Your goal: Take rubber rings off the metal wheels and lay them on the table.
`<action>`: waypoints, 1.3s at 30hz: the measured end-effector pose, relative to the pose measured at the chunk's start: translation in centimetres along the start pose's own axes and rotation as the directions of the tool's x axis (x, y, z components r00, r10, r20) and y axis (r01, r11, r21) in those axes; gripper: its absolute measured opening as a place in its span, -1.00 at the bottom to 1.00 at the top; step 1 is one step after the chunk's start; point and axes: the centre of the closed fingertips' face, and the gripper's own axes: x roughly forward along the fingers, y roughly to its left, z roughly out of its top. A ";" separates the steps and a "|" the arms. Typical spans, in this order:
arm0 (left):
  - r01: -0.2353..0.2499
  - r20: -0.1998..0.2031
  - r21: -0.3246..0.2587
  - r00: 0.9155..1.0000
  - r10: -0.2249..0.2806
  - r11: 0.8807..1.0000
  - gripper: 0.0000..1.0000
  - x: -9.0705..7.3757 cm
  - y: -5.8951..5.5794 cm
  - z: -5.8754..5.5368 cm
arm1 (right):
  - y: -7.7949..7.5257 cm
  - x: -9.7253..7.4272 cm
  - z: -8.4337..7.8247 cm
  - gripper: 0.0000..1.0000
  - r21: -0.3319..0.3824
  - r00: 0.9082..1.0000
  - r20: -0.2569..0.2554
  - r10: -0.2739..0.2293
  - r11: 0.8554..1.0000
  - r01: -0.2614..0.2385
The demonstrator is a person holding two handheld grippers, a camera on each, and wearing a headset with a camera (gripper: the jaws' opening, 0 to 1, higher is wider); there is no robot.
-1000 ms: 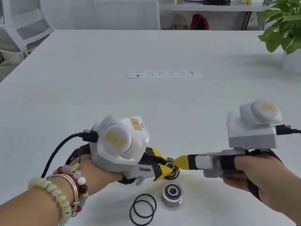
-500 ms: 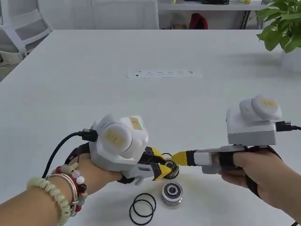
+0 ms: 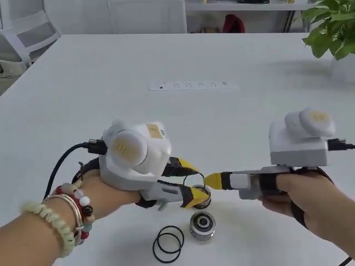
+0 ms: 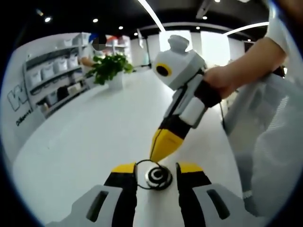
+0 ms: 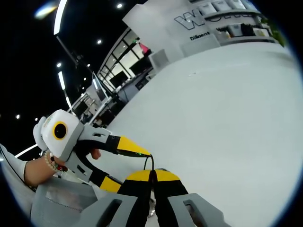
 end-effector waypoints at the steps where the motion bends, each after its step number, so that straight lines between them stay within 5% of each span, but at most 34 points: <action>1: -0.001 0.004 0.005 1.000 0.001 1.000 -0.30 -0.1 0.0 0.2 | 0.0 0.0 0.0 -1.00 0.002 1.000 0.002 0.001 1.000 -0.001; 16: -0.040 0.090 0.011 0.995 0.039 0.999 0.00 -3.3 1.4 3.6 | 1.0 -0.7 1.7 -1.00 0.024 0.998 0.065 0.022 0.999 -0.024; 21: -0.051 0.167 -0.012 0.985 0.052 0.999 0.10 -4.8 1.8 5.9 | 2.1 -0.7 2.2 -1.00 0.007 0.996 0.078 0.045 0.999 -0.045; 26: -0.071 0.153 0.019 0.986 0.067 0.997 0.11 -5.8 2.1 6.3 | 3.1 -0.8 2.4 -1.00 -0.012 0.994 0.081 0.070 0.998 -0.070; 30: -0.077 0.183 0.020 0.981 0.072 0.997 0.18 -7.3 1.7 7.4 | 4.2 -0.9 2.8 -1.00 -0.018 0.990 0.093 0.103 0.995 -0.102; 39: -0.108 0.182 0.035 0.978 0.100 0.993 0.22 -10.8 1.1 7.4 | 5.8 -0.8 2.9 -1.00 -0.043 0.985 0.091 0.149 0.988 -0.146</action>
